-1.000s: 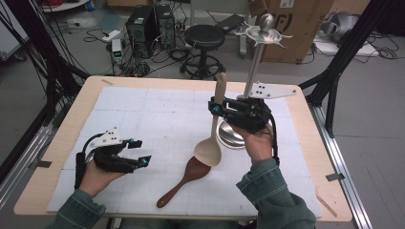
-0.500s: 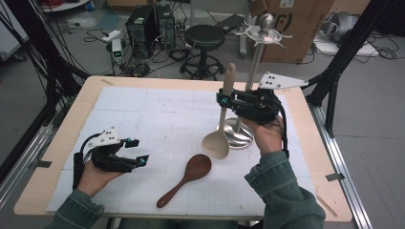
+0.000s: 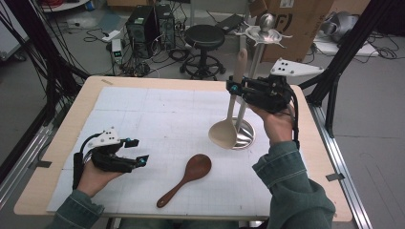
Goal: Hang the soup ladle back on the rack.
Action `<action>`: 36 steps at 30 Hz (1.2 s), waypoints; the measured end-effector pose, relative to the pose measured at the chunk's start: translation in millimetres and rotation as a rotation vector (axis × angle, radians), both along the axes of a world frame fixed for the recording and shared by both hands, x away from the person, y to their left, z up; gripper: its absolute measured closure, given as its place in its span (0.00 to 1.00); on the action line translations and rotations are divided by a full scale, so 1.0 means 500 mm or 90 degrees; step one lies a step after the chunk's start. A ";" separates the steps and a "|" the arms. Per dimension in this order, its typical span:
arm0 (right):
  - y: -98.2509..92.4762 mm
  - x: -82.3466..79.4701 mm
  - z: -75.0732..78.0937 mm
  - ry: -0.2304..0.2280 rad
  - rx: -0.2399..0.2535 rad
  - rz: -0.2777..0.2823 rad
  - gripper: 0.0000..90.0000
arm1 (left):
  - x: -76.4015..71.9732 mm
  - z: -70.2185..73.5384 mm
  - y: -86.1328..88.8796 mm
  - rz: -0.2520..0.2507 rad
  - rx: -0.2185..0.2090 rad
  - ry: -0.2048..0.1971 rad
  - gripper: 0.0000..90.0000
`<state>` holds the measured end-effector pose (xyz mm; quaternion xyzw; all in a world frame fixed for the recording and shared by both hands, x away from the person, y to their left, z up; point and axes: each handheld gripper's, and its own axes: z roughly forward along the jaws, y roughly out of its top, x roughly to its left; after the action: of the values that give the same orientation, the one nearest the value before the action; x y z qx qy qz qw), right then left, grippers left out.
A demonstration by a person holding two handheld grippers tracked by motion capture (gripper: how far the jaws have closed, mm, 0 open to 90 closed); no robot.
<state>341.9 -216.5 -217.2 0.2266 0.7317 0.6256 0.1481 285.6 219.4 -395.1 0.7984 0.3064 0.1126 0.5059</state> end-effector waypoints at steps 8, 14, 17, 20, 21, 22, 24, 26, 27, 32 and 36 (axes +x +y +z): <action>-0.001 0.013 0.019 -0.003 -0.007 -0.001 0.84 | -0.002 -0.001 0.000 0.000 0.003 0.000 0.30; -0.012 0.018 0.016 0.006 -0.003 -0.008 0.84 | -0.003 -0.002 -0.002 0.001 0.006 0.000 0.30; -0.019 0.020 0.016 0.007 -0.001 -0.016 0.84 | -0.003 -0.002 -0.002 0.000 0.007 -0.001 0.30; -0.027 0.025 0.014 0.014 0.003 -0.023 0.84 | -0.003 -0.001 -0.001 0.001 0.005 -0.001 0.30; -0.028 0.027 0.014 0.015 0.002 -0.025 0.84 | -0.003 -0.001 -0.001 0.001 0.006 -0.001 0.30; -0.029 0.028 0.013 0.016 0.002 -0.025 0.84 | -0.003 -0.001 -0.001 0.001 0.005 -0.001 0.30; -0.029 0.030 0.011 0.017 0.000 -0.028 0.84 | -0.003 -0.001 -0.001 0.004 0.003 -0.001 0.30; -0.031 0.033 0.009 0.019 0.000 -0.029 0.84 | -0.003 -0.001 0.000 0.000 0.004 -0.001 0.30; -0.032 0.034 0.008 0.023 0.000 -0.030 0.84 | -0.003 -0.001 0.000 0.000 0.004 -0.001 0.30; -0.039 0.038 0.005 0.031 -0.001 -0.038 0.84 | -0.003 -0.001 -0.001 0.002 0.004 -0.002 0.30; -0.041 0.042 0.004 0.033 -0.003 -0.043 0.84 | -0.003 -0.001 -0.001 0.002 0.004 -0.002 0.30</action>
<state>363.1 -237.1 -215.2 0.2671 0.7284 0.6126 0.1510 284.0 219.0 -395.7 0.7994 0.3067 0.1158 0.5035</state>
